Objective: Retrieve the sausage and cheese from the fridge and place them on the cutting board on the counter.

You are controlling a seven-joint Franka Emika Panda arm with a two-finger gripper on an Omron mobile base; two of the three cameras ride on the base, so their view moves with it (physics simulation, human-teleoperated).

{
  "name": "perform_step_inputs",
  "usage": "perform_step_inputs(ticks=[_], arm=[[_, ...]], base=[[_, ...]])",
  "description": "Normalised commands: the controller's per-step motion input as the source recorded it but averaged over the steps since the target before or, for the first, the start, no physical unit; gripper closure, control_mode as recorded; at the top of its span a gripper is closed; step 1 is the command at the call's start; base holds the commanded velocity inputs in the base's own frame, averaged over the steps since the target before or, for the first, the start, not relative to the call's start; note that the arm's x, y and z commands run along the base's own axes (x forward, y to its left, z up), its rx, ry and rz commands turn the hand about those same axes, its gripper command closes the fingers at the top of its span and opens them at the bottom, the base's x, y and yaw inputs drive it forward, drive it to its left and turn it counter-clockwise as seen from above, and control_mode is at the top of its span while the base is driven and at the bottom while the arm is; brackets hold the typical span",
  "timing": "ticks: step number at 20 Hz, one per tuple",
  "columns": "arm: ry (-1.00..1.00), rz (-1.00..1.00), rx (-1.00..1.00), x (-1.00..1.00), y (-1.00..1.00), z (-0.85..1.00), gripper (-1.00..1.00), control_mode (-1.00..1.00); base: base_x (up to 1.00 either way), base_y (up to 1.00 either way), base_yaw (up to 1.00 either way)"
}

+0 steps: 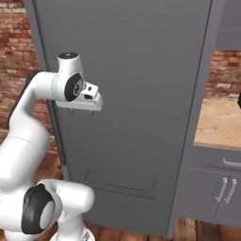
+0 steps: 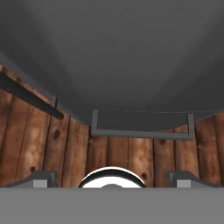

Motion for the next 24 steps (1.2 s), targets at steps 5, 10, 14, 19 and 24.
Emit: perform_step_inputs(ticks=[5, 10, 14, 19, 24], arm=[[0.0, 0.0, 0.0, 0.0, 0.0, 0.0, -1.0, 1.0], [0.0, 0.0, 0.0, 0.0, 0.0, 0.0, -1.0, 1.0], [0.0, 0.0, 0.0, 0.0, 0.0, 0.0, -1.0, 1.0], [0.0, 0.0, 0.0, 0.0, 0.0, 0.0, -1.0, 1.0], [0.0, 0.0, 0.0, 0.0, 0.0, 0.0, -1.0, 1.0]], base=[[-0.24, 0.55, 0.0], [-0.28, 0.63, 0.0], [-0.57, 0.48, 0.0], [-0.53, 0.26, 0.0], [-0.4, 0.08, -0.05]])
